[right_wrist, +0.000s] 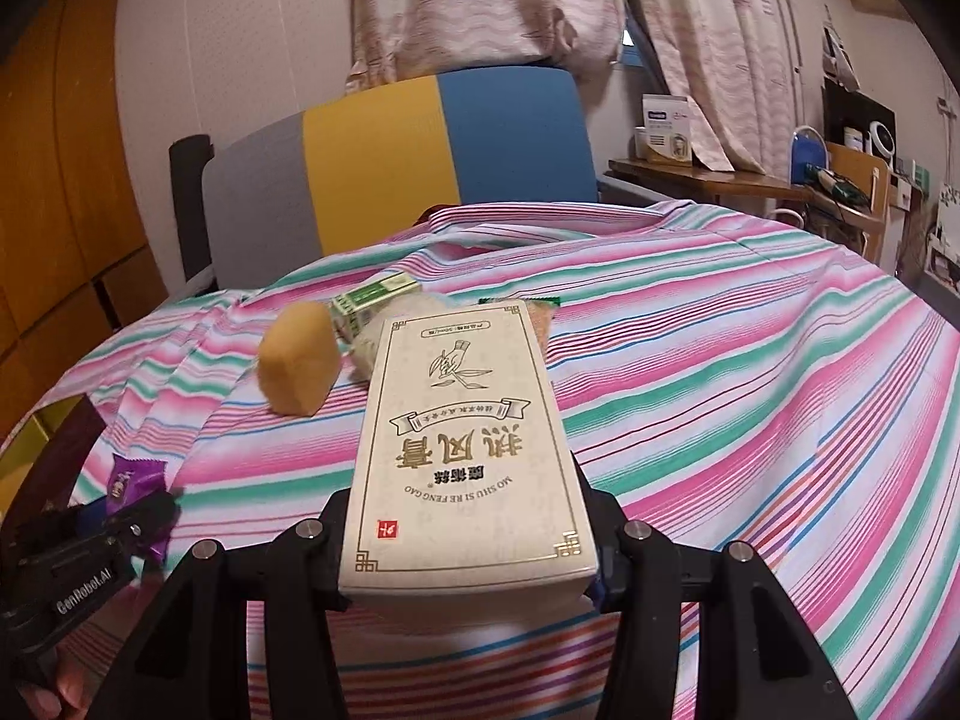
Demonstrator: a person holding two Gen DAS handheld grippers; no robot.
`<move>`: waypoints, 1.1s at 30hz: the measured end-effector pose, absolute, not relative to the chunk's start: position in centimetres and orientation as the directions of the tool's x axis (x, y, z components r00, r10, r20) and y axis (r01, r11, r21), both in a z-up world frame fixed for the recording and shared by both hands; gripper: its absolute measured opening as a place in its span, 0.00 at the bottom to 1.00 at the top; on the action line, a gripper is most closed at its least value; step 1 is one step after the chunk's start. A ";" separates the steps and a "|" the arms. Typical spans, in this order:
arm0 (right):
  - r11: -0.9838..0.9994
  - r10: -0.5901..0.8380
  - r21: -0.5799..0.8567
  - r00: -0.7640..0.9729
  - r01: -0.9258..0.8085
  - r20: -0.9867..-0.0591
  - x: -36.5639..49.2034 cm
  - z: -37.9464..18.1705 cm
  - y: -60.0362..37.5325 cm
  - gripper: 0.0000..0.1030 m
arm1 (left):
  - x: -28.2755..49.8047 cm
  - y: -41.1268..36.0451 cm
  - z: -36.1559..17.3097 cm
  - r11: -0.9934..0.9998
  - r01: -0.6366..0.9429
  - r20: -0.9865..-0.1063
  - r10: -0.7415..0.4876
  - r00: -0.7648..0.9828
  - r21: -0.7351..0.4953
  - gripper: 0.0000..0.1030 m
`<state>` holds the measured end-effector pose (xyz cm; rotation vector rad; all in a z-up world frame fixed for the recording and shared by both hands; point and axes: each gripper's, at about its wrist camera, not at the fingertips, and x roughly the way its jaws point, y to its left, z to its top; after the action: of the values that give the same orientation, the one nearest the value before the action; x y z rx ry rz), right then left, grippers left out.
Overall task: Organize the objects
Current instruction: 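Grasp the cream printed box with the right tool while the left grasps a purple candy, then carry the purple candy and cream box to the gold tray and release both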
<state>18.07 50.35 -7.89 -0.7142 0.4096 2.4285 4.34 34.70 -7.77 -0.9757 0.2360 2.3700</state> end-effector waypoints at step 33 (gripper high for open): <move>-0.857 0.337 0.119 -0.720 -0.502 -0.607 15.4 -7.6 44.6 0.51 | 1.9 16.6 -1.7 -0.928 -0.348 -0.682 0.339 -0.648 -0.131 0.34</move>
<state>15.43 44.60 -7.58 -0.8164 0.3829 2.5240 1.89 16.64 -1.73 -1.0519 0.0170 2.5522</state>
